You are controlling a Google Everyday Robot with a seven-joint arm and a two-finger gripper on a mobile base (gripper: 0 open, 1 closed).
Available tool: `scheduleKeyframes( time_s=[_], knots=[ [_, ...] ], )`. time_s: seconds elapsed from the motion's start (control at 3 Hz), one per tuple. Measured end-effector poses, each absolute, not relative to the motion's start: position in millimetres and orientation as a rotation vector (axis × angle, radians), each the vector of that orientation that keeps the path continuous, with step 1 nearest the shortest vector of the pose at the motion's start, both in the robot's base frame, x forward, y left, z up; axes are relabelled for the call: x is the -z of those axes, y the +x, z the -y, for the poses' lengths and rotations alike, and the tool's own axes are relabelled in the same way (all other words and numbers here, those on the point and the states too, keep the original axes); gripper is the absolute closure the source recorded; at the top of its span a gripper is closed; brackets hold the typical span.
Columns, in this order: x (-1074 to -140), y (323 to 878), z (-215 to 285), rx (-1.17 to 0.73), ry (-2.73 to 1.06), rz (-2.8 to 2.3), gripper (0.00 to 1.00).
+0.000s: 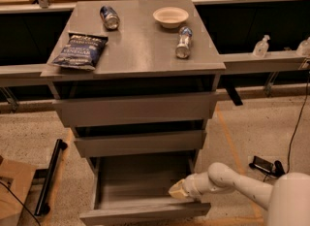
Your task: Close bottom drawer
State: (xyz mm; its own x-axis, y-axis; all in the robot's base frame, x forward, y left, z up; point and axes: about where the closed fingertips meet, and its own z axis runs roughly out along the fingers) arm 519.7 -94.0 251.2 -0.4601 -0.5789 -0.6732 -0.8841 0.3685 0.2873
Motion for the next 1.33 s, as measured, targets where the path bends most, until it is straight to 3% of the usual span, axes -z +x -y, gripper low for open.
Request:
scheduleKeyframes(
  time_s=[0.67,1.33],
  knots=[
    [-268.1,518.3,85.6,-0.781,-1.416,-2.235,1.0],
    [-234.1,469.0,140.0,-0.838,-1.264,-2.494,1.0]
  ],
)
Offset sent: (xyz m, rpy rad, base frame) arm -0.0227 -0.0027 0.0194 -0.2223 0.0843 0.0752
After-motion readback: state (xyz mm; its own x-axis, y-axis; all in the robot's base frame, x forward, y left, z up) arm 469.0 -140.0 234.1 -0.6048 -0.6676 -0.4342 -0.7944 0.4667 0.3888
